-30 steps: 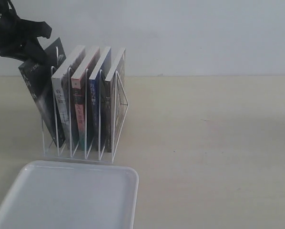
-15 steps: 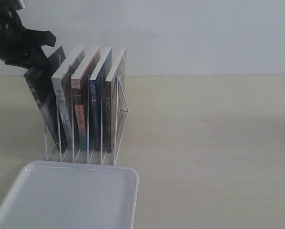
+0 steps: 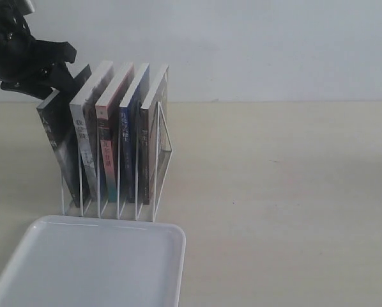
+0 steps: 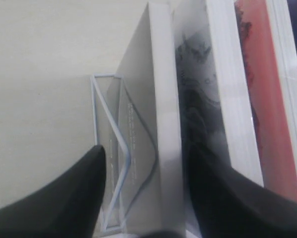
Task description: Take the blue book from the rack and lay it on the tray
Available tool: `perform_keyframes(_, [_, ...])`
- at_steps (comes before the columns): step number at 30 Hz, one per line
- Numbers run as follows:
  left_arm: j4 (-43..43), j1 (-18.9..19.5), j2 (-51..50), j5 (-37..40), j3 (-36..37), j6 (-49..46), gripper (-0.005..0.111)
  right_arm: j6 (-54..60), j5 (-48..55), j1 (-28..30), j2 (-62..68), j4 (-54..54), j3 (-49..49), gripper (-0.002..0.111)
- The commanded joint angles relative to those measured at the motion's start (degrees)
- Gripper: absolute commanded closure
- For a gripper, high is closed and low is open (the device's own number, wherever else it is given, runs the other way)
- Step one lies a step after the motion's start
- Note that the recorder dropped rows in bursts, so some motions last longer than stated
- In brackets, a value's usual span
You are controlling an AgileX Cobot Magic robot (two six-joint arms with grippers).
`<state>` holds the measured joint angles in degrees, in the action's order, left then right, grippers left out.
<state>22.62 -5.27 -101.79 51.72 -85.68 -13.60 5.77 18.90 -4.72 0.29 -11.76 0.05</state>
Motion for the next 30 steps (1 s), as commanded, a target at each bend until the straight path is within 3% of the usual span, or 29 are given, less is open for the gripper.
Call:
perform_keyframes(1, [0.7,-0.1,0.3,0.9,-0.1,0.7,0.057,0.2,-0.3,0.1,-0.3,0.1,0.0,0.108])
perform_keyframes(9, [0.7,-0.1,0.4,1.2,-0.4,0.5,0.059,-0.1,-0.2,0.1,-0.3,0.1,0.0,0.108])
perform_keyframes(17, [0.9,-0.1,1.4,2.1,-1.5,-0.4,0.078,-0.2,-0.2,0.1,-0.3,0.1,0.0,0.108])
perform_keyframes(30, [0.9,-0.1,-1.1,5.2,-2.2,-0.4,0.078,-0.3,-0.2,0.1,-0.3,0.1,0.0,0.108])
